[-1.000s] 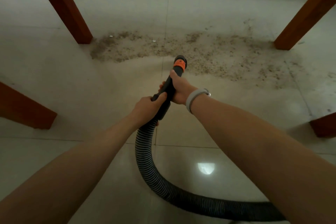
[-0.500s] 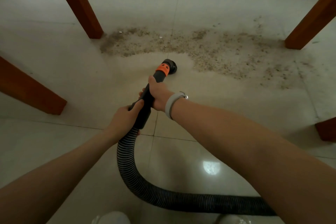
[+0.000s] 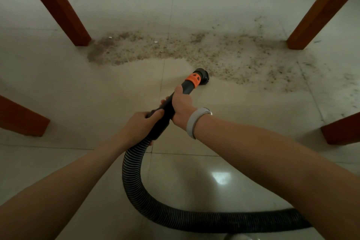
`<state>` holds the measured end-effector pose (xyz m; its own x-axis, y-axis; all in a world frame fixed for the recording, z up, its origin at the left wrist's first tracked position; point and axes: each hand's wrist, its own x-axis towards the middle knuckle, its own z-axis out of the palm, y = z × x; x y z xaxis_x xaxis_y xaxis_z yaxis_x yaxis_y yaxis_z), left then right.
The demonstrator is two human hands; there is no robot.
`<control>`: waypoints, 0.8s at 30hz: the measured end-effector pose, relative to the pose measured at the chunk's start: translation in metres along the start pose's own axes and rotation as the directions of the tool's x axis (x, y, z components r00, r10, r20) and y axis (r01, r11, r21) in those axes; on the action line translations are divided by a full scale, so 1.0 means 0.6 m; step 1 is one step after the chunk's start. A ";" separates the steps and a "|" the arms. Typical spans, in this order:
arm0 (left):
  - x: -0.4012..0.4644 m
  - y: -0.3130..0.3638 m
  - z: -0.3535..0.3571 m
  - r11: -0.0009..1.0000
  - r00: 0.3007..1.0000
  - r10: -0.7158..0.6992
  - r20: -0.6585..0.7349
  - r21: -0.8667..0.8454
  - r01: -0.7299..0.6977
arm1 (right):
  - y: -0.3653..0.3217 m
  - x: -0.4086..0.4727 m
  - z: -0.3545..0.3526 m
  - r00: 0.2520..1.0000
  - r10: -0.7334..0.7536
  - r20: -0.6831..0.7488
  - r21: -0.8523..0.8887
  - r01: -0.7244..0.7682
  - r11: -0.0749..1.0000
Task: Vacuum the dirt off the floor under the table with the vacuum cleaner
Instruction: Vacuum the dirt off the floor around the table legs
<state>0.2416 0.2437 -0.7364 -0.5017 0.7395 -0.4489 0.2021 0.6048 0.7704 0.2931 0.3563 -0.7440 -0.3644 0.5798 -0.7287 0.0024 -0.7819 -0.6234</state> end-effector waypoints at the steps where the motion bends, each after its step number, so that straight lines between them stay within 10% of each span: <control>1: 0.003 0.002 0.005 1.000 1.000 0.011 0.011 0.014 -0.011 | -0.001 0.002 -0.009 1.000 -0.006 -0.009 0.017 0.006 1.000; 24: 0.006 -0.072 0.014 0.977 0.976 -0.083 -0.203 -0.207 0.040 | 0.015 0.009 0.045 0.984 0.090 0.153 -0.241 -0.052 0.969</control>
<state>0.2380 0.2225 -0.7753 -0.6767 0.6114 -0.4102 0.0030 0.5594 0.8289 0.2658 0.3462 -0.7461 -0.5006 0.4650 -0.7302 0.2458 -0.7324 -0.6350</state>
